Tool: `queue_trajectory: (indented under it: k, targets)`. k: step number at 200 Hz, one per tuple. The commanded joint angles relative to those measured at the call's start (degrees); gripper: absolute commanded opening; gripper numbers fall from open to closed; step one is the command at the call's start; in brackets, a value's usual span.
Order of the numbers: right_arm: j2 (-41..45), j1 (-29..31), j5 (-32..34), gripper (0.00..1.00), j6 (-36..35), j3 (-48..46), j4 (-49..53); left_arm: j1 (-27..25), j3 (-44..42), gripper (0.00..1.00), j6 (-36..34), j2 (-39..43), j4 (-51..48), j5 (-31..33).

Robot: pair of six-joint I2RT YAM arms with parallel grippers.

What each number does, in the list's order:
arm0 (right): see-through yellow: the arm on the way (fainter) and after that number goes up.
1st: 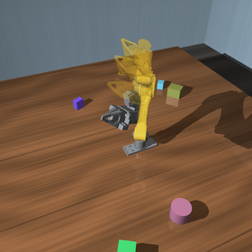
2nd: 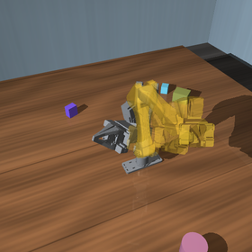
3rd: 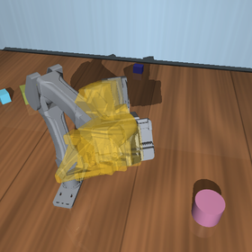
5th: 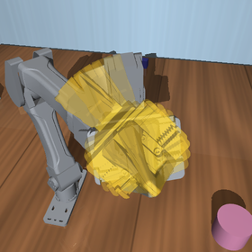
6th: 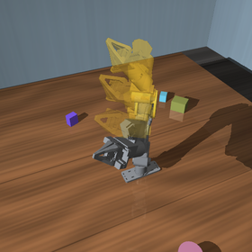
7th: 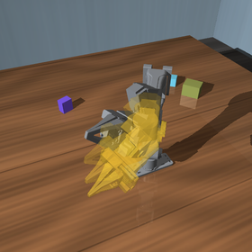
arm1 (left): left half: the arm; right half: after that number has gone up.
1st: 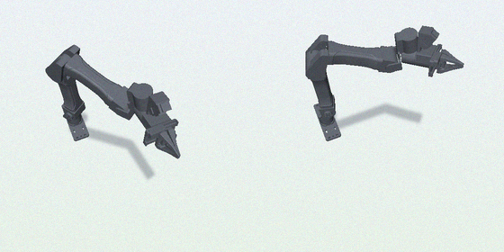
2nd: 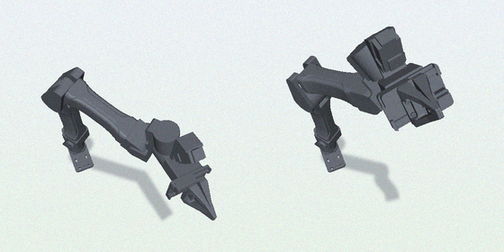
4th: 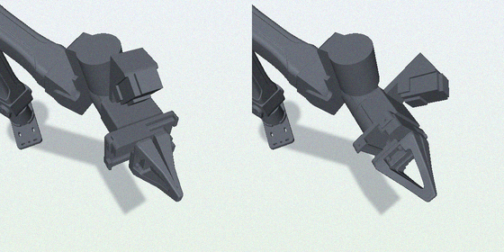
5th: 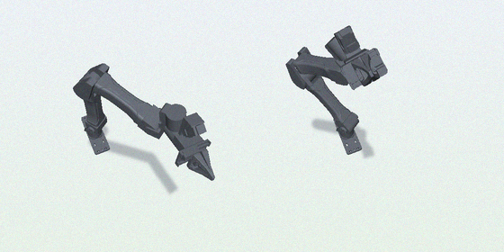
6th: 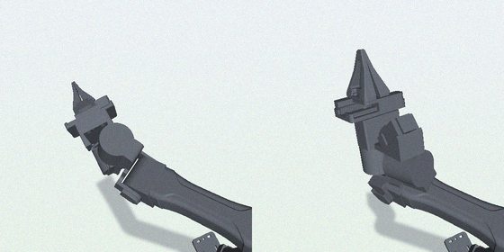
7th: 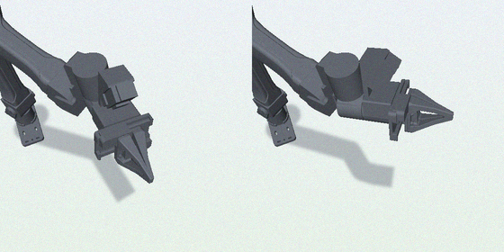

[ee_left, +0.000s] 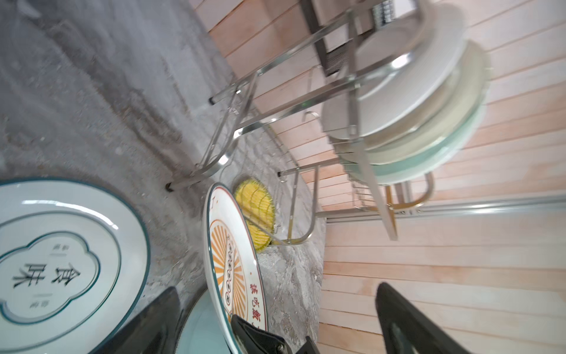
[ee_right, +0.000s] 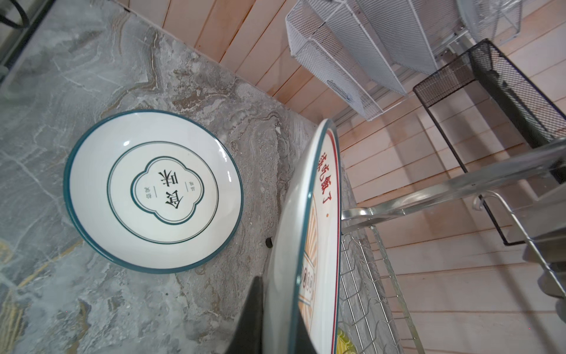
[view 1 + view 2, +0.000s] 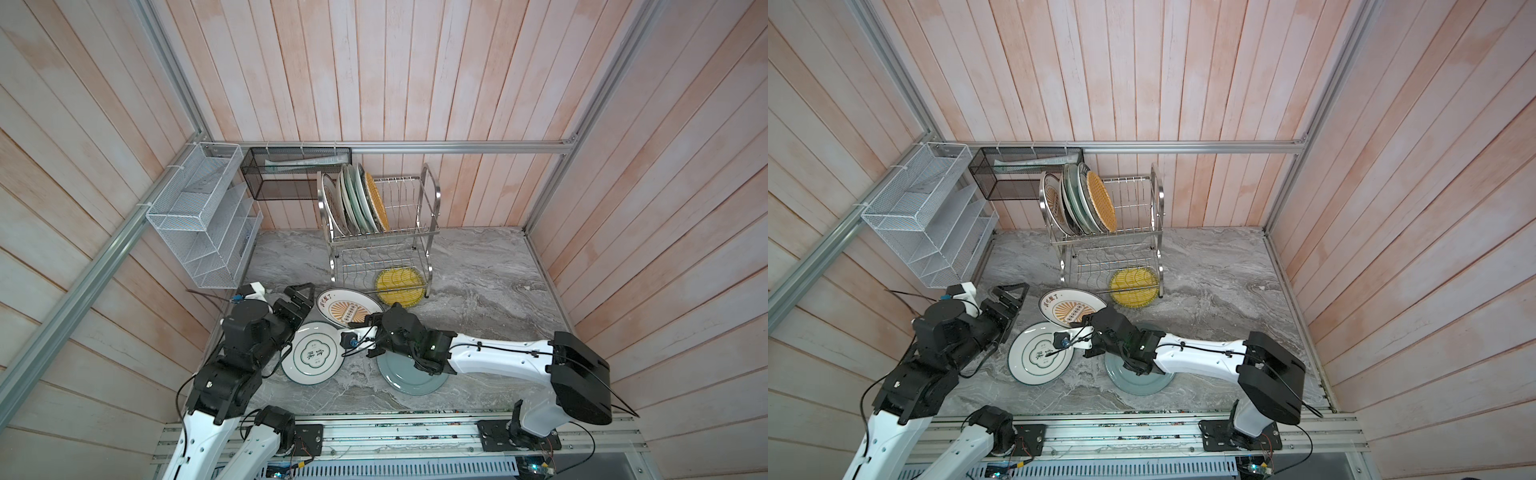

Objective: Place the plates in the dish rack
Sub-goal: 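Open the left gripper and draw back while the right gripper lifts the plate, then carry the orange-sunburst plate with the right gripper to the rack's upper slots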

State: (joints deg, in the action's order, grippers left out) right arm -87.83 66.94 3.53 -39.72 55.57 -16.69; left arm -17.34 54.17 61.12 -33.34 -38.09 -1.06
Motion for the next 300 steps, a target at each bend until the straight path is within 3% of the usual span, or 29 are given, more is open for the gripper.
queue_trajectory:
  k: [1,30,68,109,139,204,254,300]
  targets:
    - [7.72,0.28,-1.34,0.00,7.79,-1.39,-4.17,-0.23,-0.71,1.00,-11.02,4.13,8.64,-0.66]
    - [16.11,1.14,-2.08,0.00,15.57,-1.96,-3.34,-0.19,-3.59,1.00,-18.24,9.19,13.31,-1.79]
    - [22.52,1.10,4.82,0.00,27.80,5.09,2.71,-0.21,-6.73,1.00,-28.27,13.38,17.45,-3.38]
    - [24.06,0.50,5.43,0.00,30.84,14.66,6.19,-0.23,-13.60,1.00,-34.33,17.55,21.16,-6.89]
    - [19.35,-6.95,2.46,0.00,36.54,27.09,13.20,-0.23,-18.23,1.00,-37.03,20.81,23.02,-9.05]
    - [7.51,-25.79,-10.75,0.00,48.19,41.77,14.68,-0.23,-25.41,1.00,-36.97,24.95,23.14,-8.10]
    - [-2.14,-32.81,-16.27,0.00,53.80,50.16,15.90,-0.22,-23.62,1.00,-38.39,25.21,19.30,-7.19]
    - [-7.82,-34.68,-17.69,0.00,57.71,53.20,16.08,-0.12,-24.48,1.00,-38.23,25.12,20.19,-6.94]
